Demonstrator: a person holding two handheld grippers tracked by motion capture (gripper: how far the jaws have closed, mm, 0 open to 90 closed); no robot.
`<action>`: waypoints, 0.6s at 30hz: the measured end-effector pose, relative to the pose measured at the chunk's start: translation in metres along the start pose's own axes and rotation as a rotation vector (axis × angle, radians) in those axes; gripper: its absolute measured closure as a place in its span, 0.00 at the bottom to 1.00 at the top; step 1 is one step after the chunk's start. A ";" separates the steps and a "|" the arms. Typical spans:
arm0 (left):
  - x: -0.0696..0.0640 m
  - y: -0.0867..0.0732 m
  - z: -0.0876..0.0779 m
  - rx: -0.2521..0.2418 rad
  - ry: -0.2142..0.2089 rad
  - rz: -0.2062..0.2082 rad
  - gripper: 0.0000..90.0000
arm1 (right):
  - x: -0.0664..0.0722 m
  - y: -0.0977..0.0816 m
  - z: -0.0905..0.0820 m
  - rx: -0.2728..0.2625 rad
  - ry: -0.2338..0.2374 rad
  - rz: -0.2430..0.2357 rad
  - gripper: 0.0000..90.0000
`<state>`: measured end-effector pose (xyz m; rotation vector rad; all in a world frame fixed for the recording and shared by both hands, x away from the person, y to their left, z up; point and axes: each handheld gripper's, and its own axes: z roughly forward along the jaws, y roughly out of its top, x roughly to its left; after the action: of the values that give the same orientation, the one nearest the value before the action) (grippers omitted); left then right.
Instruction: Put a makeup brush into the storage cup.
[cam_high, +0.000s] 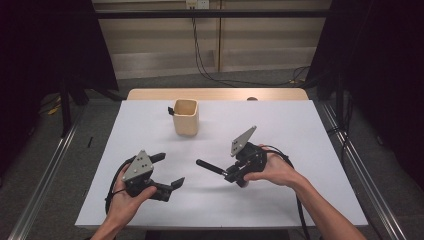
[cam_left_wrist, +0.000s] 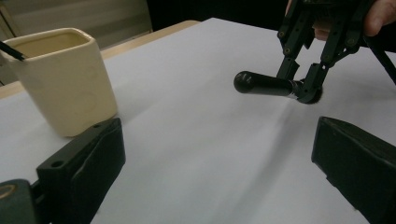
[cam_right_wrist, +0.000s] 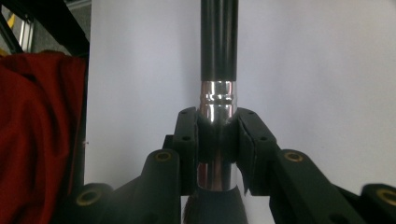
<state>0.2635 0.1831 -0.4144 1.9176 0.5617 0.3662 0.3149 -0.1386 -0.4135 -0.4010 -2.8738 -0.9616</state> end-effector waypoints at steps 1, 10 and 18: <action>0.000 0.002 0.001 0.008 -0.008 0.002 0.04 | 0.000 0.001 0.000 0.011 -0.002 -0.002 0.79; -0.006 0.013 0.014 0.047 -0.051 0.030 0.04 | 0.005 0.007 0.005 0.094 0.014 -0.032 0.79; -0.008 0.020 0.024 0.104 -0.103 0.047 0.04 | 0.008 0.014 0.009 0.163 0.016 -0.065 0.80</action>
<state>0.2730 0.1538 -0.4050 2.0398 0.4763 0.2707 0.3107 -0.1208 -0.4108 -0.2868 -2.9382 -0.7284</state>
